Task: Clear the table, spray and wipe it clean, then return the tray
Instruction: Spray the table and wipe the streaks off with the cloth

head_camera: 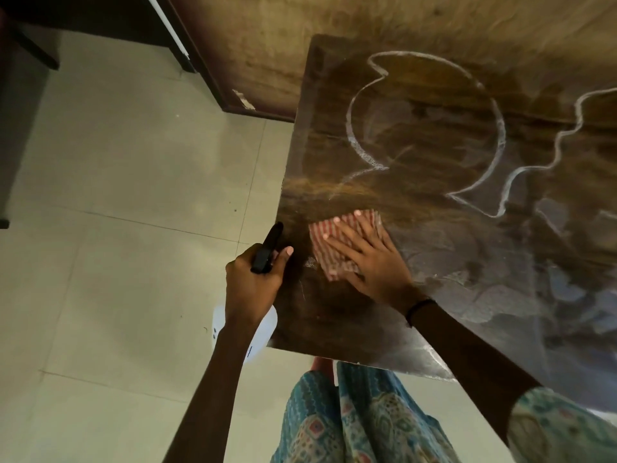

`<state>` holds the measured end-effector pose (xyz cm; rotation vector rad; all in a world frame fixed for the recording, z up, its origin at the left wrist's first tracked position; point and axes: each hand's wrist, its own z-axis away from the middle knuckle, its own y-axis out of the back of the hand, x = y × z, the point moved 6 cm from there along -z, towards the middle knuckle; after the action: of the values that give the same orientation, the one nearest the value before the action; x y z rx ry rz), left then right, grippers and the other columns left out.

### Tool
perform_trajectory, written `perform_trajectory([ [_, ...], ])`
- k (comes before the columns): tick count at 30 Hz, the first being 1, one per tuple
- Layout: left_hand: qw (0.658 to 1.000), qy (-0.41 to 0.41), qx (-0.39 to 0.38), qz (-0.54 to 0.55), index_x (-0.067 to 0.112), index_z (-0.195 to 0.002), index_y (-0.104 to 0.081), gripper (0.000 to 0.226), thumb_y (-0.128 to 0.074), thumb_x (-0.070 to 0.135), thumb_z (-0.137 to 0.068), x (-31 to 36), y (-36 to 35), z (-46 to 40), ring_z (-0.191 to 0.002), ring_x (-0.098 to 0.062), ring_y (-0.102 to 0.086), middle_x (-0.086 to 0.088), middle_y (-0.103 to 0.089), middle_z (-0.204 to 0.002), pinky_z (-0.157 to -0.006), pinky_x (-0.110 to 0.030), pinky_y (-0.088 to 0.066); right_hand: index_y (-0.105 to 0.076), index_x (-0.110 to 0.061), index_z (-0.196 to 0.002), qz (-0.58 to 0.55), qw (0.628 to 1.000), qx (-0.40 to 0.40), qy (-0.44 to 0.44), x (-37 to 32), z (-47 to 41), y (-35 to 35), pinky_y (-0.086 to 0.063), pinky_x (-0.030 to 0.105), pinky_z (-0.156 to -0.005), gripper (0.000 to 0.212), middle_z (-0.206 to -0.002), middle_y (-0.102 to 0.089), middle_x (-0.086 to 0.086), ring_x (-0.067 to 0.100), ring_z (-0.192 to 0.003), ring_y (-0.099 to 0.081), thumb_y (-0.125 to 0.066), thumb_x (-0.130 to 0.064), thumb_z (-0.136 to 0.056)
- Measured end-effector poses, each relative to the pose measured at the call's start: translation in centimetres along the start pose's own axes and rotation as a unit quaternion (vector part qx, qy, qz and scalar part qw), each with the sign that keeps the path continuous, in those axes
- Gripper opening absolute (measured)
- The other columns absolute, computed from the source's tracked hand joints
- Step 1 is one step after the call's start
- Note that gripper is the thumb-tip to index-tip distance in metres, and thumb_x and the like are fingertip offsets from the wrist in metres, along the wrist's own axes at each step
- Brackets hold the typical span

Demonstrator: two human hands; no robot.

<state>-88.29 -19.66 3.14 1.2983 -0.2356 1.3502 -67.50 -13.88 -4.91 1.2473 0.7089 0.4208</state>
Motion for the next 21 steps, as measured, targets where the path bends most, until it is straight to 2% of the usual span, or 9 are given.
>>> perform_trajectory([
  [4,1.0,-0.002,-0.019,-0.002,0.007,-0.084,-0.067,0.028,-0.074,0.034,-0.078,0.6,-1.0,-0.4,-0.061,-0.01,-0.056,0.008,-0.061,-0.064,-0.06,-0.016,-0.04,-0.027,-0.03,-0.149,-0.011,0.996,0.0,-0.087,-2.5,-5.4,0.4,-0.005,0.061,-0.116,0.063,-0.159,-0.018,0.003,0.036,-0.147,-0.003,-0.026,-0.055,-0.092],
  [6,0.999,-0.013,-0.031,-0.016,0.01,-0.08,-0.064,0.028,-0.074,0.036,-0.078,1.1,-1.5,-0.5,-0.057,-0.011,-0.053,0.008,-0.059,-0.061,-0.059,-0.02,-0.04,-0.034,-0.027,-0.146,-0.027,0.997,-0.018,-0.066,-4.7,-6.4,0.3,-0.007,0.062,-0.116,0.065,-0.158,-0.022,0.005,0.038,-0.146,-0.007,-0.025,-0.053,-0.088],
  [8,0.999,-0.022,-0.04,-0.028,0.009,-0.083,-0.066,0.03,-0.074,0.038,-0.077,1.5,-2.1,-0.7,-0.061,-0.015,-0.057,0.003,-0.062,-0.064,-0.064,-0.022,-0.043,-0.043,-0.021,-0.142,-0.031,0.999,-0.016,-0.006,-6.1,-5.6,-0.1,-0.016,0.063,-0.114,0.063,-0.153,-0.033,0.009,0.039,-0.145,-0.016,-0.035,-0.05,-0.086],
  [10,0.997,-0.017,-0.057,-0.039,0.004,-0.09,-0.068,0.037,-0.074,0.038,-0.077,1.8,-3.0,-0.8,-0.069,-0.022,-0.061,-0.004,-0.067,-0.074,-0.071,-0.026,-0.046,-0.043,-0.021,-0.142,-0.01,0.999,-0.018,0.044,-6.2,-3.1,-0.8,-0.018,0.059,-0.115,0.059,-0.152,-0.036,0.01,0.037,-0.145,-0.017,-0.045,-0.047,-0.089],
  [12,0.996,-0.004,-0.074,-0.043,0.002,-0.09,-0.068,0.04,-0.076,0.038,-0.076,1.8,-4.0,-1.1,-0.076,-0.027,-0.065,-0.01,-0.07,-0.082,-0.074,-0.032,-0.05,-0.04,-0.026,-0.142,-0.005,0.999,-0.008,0.053,-4.8,-0.2,-1.2,-0.018,0.056,-0.117,0.056,-0.152,-0.037,0.006,0.034,-0.145,-0.02,-0.044,-0.048,-0.091],
  [15,0.994,0.006,-0.089,-0.059,0.004,-0.086,-0.07,0.038,-0.079,0.038,-0.073,2.2,-5.6,-1.3,-0.081,-0.031,-0.067,-0.013,-0.071,-0.084,-0.078,-0.04,-0.056,-0.032,-0.031,-0.145,0.01,1.0,0.012,-0.011,-1.0,2.8,-0.5,-0.024,0.056,-0.114,0.06,-0.152,-0.036,0.002,0.031,-0.143,-0.022,-0.037,-0.052,-0.09],
  [18,0.992,-0.002,-0.108,-0.067,0.005,-0.08,-0.067,0.045,-0.078,0.047,-0.069,3.1,-6.9,-1.1,-0.078,-0.025,-0.067,-0.01,-0.07,-0.081,-0.076,-0.036,-0.055,-0.024,-0.031,-0.149,-0.01,0.995,0.006,-0.1,2.2,4.0,-0.1,-0.022,0.056,-0.114,0.064,-0.157,-0.023,0.002,0.03,-0.146,-0.009,-0.035,-0.055,-0.091],
  [21,0.991,0.009,-0.104,-0.079,0.009,-0.073,-0.06,0.041,-0.077,0.047,-0.071,3.7,-7.6,-1.0,-0.074,-0.024,-0.065,-0.006,-0.066,-0.075,-0.069,-0.032,-0.051,-0.024,-0.03,-0.15,-0.014,0.992,-0.006,-0.122,2.6,4.0,-0.2,-0.019,0.055,-0.115,0.065,-0.159,-0.02,0.002,0.029,-0.147,-0.005,-0.035,-0.056,-0.091],
])
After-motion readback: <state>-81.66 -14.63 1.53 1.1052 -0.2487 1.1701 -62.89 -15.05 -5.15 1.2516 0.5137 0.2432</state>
